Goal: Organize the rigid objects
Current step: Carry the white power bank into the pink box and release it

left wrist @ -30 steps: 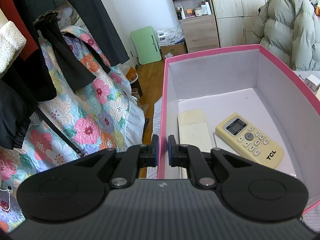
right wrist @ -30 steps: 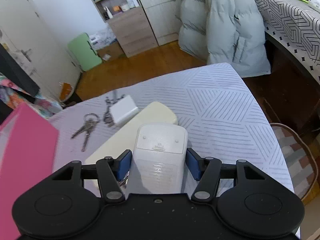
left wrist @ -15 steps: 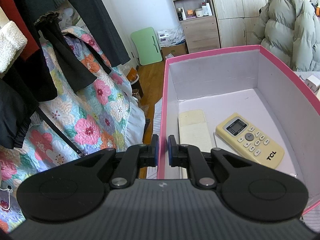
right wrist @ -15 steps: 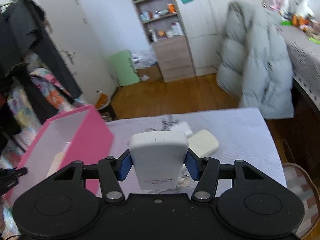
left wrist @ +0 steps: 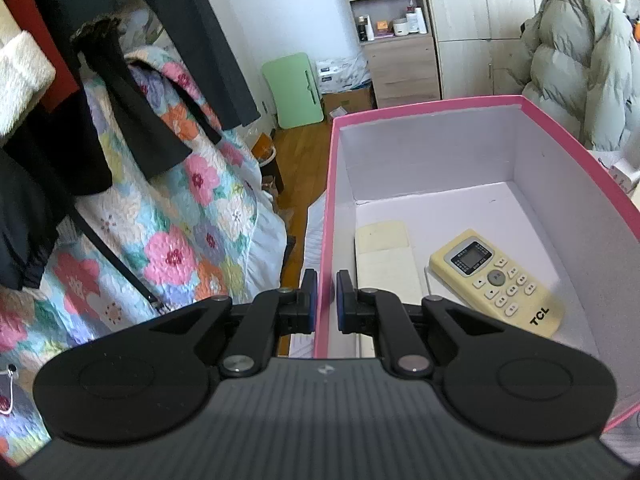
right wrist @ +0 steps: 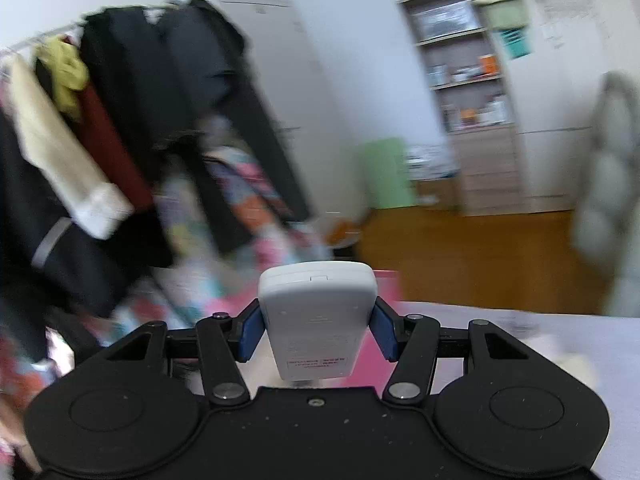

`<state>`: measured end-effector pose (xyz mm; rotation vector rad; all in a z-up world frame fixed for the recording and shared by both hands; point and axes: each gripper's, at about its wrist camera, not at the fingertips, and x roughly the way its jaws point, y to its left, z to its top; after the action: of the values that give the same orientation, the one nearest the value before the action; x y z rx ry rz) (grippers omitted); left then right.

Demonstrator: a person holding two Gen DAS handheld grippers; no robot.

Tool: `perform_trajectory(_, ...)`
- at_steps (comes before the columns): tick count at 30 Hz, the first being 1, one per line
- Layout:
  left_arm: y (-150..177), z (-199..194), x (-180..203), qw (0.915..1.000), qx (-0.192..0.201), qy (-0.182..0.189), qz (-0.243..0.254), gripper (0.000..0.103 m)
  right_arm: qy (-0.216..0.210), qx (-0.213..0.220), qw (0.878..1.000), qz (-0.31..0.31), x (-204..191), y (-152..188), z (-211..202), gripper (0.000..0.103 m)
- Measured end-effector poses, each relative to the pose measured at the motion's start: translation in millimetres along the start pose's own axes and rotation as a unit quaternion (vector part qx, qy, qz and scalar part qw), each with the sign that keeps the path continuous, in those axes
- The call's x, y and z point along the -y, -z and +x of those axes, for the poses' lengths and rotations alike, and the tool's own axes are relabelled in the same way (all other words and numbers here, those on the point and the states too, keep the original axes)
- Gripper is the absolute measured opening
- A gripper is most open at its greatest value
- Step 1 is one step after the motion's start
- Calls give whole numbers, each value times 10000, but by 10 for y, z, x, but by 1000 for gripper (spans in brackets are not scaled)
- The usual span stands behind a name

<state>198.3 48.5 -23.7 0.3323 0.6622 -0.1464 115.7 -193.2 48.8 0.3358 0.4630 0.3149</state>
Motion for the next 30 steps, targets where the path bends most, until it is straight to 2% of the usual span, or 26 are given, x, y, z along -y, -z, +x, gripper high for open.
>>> perform_trajectory(5,-11,17,-6,10000,-15,-2,9,9,-719,-441,9964,47,-121,184,700,61)
perform_trajectory(9,-29,43,-43,9999,-51,30,-95,9,-870,-963,9915,-18,-180,426,1134,61)
perform_trajectory(13,-37,47,-61,9999,-46,56,-107,9,-855,-1188,9888,-275,-289,594,1164,61)
perform_trajectory(21,-23,57,-65,9999,-27,54,-94,9,-625,-1716,9754,-1231,-495,631,1125,61)
perform_trajectory(30,-4,63,-61,9999,-22,69,-81,9,-266,-2054,9626,-1748,-601,604,945,61)
